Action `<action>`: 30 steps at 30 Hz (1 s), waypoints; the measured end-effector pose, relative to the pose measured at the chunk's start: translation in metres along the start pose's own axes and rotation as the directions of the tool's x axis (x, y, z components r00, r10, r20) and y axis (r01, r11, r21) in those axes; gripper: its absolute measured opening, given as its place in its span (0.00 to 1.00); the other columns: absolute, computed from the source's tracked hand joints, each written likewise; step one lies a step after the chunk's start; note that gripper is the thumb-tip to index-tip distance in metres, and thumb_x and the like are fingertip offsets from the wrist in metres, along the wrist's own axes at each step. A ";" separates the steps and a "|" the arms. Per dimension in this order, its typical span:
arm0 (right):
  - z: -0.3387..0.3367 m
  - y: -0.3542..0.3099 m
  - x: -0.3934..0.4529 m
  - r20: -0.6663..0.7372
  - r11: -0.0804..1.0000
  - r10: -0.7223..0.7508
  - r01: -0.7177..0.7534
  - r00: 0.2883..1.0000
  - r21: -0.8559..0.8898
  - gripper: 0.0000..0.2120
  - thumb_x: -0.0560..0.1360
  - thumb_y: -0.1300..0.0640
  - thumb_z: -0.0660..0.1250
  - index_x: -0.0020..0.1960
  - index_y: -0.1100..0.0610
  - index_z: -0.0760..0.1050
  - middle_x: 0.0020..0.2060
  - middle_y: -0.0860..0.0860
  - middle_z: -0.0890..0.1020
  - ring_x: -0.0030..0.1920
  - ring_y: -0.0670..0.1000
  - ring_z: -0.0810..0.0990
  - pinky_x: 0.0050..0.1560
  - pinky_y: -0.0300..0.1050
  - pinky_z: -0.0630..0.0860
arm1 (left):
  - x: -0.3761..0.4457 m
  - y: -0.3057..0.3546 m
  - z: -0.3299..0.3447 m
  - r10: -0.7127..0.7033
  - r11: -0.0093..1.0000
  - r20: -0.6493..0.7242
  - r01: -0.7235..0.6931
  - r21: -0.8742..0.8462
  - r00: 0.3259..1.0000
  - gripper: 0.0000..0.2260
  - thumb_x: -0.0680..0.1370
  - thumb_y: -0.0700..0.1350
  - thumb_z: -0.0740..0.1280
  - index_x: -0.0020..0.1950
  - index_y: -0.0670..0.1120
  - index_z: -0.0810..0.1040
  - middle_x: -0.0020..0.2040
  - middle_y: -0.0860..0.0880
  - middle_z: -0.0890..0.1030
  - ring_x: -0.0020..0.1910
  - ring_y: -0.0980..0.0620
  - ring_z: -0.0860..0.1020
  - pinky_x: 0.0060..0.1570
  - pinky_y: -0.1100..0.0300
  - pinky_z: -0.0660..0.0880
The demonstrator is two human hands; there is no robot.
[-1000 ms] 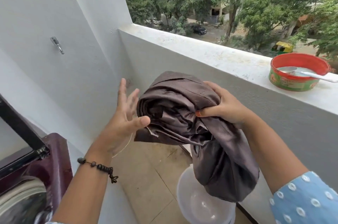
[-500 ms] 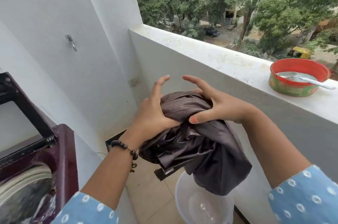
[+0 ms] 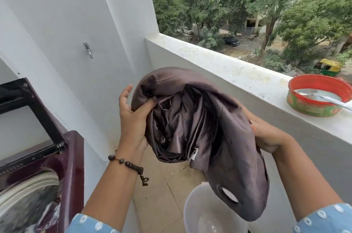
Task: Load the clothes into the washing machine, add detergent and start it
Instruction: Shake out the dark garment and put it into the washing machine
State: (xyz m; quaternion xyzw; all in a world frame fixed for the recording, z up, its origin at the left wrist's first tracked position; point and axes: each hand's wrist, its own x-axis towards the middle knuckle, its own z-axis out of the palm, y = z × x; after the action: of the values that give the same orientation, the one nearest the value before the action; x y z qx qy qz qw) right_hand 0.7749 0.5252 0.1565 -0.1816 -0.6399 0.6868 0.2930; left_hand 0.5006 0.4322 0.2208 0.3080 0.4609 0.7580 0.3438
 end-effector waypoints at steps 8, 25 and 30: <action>0.032 0.020 0.021 0.032 0.999 -0.004 0.003 0.999 0.034 0.40 0.71 0.71 0.66 0.77 0.49 0.58 0.69 0.49 0.74 0.66 0.52 0.76 0.57 0.47 0.77 | -0.006 -0.023 -0.001 -0.180 0.972 -0.115 0.158 -0.177 0.977 0.28 0.69 0.44 0.74 0.69 0.45 0.75 0.61 0.41 0.82 0.59 0.40 0.82 0.56 0.42 0.80; 0.107 0.053 0.101 0.133 0.945 0.123 -0.157 0.984 0.288 0.29 0.64 0.68 0.65 0.65 0.61 0.70 0.45 0.53 0.85 0.44 0.52 0.84 0.42 0.46 0.81 | -0.033 -0.017 -0.090 -0.285 0.958 -0.211 0.269 -0.101 0.935 0.25 0.69 0.47 0.71 0.65 0.42 0.79 0.58 0.43 0.85 0.58 0.44 0.83 0.55 0.52 0.79; 0.153 0.060 0.135 0.194 0.955 0.146 -0.190 0.970 0.230 0.23 0.67 0.66 0.65 0.62 0.60 0.72 0.47 0.53 0.84 0.46 0.51 0.84 0.44 0.45 0.80 | -0.035 -0.001 -0.137 -0.239 0.970 -0.277 0.214 -0.119 0.931 0.18 0.69 0.46 0.71 0.58 0.45 0.83 0.55 0.45 0.86 0.54 0.47 0.84 0.53 0.53 0.78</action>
State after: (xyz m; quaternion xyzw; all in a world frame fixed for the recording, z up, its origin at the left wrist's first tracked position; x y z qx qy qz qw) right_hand 0.5660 0.4919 0.1323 -0.1370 -0.5550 0.7966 0.1964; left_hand 0.4140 0.3381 0.1617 0.1234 0.5053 0.7694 0.3707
